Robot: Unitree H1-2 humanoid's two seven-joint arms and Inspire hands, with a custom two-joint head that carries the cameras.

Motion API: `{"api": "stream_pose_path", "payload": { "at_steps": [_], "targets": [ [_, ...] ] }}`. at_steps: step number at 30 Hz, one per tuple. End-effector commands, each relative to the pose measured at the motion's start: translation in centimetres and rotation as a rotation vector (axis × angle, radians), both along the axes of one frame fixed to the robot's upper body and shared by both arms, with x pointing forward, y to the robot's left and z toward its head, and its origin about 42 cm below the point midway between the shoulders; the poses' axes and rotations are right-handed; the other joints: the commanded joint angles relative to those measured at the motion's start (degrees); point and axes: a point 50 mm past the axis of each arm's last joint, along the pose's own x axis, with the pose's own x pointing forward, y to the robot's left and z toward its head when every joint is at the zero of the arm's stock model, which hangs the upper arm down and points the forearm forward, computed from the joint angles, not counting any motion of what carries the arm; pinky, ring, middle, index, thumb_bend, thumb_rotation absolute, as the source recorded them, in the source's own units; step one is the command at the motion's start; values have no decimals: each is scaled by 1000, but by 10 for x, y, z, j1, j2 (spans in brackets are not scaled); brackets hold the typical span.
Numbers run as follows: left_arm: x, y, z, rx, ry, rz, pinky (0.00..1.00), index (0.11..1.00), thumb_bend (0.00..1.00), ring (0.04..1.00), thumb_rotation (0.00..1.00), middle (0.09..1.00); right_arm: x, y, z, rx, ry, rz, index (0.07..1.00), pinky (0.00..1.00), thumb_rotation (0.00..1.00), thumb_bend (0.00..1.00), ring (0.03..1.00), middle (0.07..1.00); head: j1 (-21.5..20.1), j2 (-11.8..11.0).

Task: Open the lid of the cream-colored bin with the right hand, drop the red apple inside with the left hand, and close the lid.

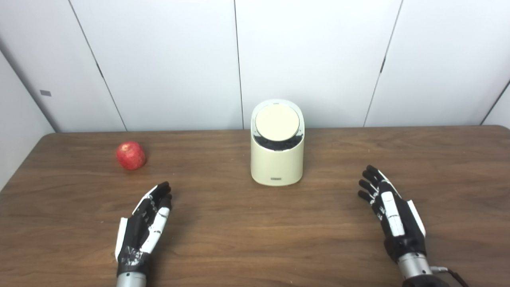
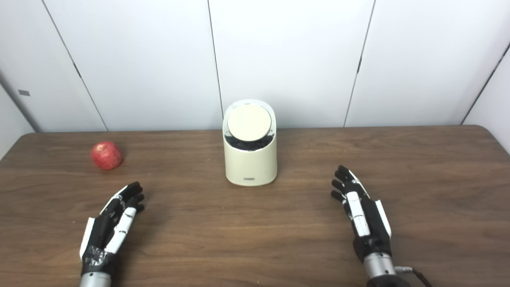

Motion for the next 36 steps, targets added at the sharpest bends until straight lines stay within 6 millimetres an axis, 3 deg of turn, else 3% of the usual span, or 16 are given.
{"api": "stream_pose_path", "payload": {
  "at_steps": [1,16,19,20,21,22,27,30,32,36],
  "targets": [
    [-10,-8,-13,-27,38,-5,821,847,447,850,559,853,-15,2,-20,22,81,-3,896,840,867,487,883,900,-1,0],
    [-11,-8,-12,-21,43,-3,822,845,449,849,577,853,-15,2,-21,15,80,1,896,848,870,468,882,896,-5,-7],
    [-13,-8,-14,-8,40,0,816,848,445,845,571,849,-17,0,-21,-44,74,2,904,830,904,441,879,900,-9,-24],
    [-14,-9,-16,3,44,-3,807,846,443,842,570,846,-18,-2,-23,-81,71,2,906,827,908,435,880,901,-9,-45],
    [-15,-9,-18,12,46,-9,805,850,443,844,588,849,-19,-3,-24,-103,69,2,907,811,929,435,873,898,-9,-45],
    [-16,-9,-20,21,49,-13,809,854,441,849,598,852,-21,-3,-25,-111,69,0,909,805,930,441,871,898,-6,-63],
    [-18,-10,-30,66,53,-20,836,857,425,857,623,853,-18,-3,-30,-59,64,-12,916,830,870,421,884,907,0,-109],
    [-18,-9,-36,92,53,-13,844,848,408,858,634,849,-8,-1,-22,-58,43,-13,916,840,871,445,897,907,-3,-132],
    [-17,-9,-38,96,52,-10,845,851,386,863,631,858,2,1,-13,-73,11,1,920,806,809,435,893,897,-4,-139],
    [-15,-10,-39,98,59,-4,834,857,360,862,612,864,24,7,7,-89,-56,25,923,825,738,541,903,900,-7,-155]
  ]
}}
